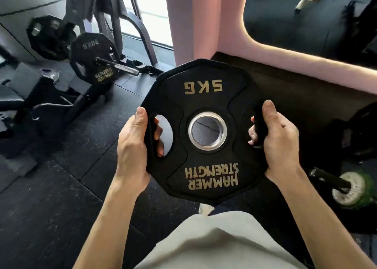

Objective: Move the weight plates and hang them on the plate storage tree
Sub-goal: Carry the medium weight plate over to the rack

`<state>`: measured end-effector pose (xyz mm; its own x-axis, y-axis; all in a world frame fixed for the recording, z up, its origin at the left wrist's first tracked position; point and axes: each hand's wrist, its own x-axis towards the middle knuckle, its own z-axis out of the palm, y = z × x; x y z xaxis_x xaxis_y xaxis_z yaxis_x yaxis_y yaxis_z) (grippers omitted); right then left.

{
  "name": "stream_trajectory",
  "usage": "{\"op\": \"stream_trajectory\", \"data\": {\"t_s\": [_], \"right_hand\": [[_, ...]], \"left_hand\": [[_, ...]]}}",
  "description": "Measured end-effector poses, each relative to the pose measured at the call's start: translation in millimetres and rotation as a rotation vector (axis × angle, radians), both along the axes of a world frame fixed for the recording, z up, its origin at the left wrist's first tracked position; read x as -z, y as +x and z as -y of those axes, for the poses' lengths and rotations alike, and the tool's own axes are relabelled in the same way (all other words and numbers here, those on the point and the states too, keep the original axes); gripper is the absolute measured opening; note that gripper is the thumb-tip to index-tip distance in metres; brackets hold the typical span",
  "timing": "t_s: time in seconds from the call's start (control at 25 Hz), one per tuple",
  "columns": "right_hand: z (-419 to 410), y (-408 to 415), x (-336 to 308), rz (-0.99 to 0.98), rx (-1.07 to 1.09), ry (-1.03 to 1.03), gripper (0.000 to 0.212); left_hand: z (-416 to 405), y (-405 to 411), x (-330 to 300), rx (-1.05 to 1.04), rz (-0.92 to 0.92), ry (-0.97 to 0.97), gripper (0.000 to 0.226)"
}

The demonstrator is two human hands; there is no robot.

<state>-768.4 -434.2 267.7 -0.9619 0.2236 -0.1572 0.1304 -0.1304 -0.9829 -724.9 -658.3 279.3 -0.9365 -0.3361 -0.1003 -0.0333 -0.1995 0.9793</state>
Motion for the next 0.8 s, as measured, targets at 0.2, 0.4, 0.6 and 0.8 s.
{"op": "stream_trajectory", "data": {"t_s": [0.2,0.4,0.6,0.8], "right_hand": [[19.4,-146.9,-13.6,0.012,0.024,0.013,0.045],[46.6,-269.0,-19.3,0.003,0.105,0.014,0.044],[85.2,-407.2,-6.7,-0.016,0.228,-0.033,0.043],[111.7,-526.1,-13.9,-0.021,0.363,-0.081,0.041]], "left_hand": [[19.8,-151.7,-11.0,0.028,0.002,0.011,0.044],[49.0,-291.8,-14.4,0.088,-0.007,0.025,0.044],[87.9,-453.9,-4.9,0.191,-0.047,0.013,0.040],[109.8,-602.5,-20.2,0.325,-0.005,0.041,0.039]]}}
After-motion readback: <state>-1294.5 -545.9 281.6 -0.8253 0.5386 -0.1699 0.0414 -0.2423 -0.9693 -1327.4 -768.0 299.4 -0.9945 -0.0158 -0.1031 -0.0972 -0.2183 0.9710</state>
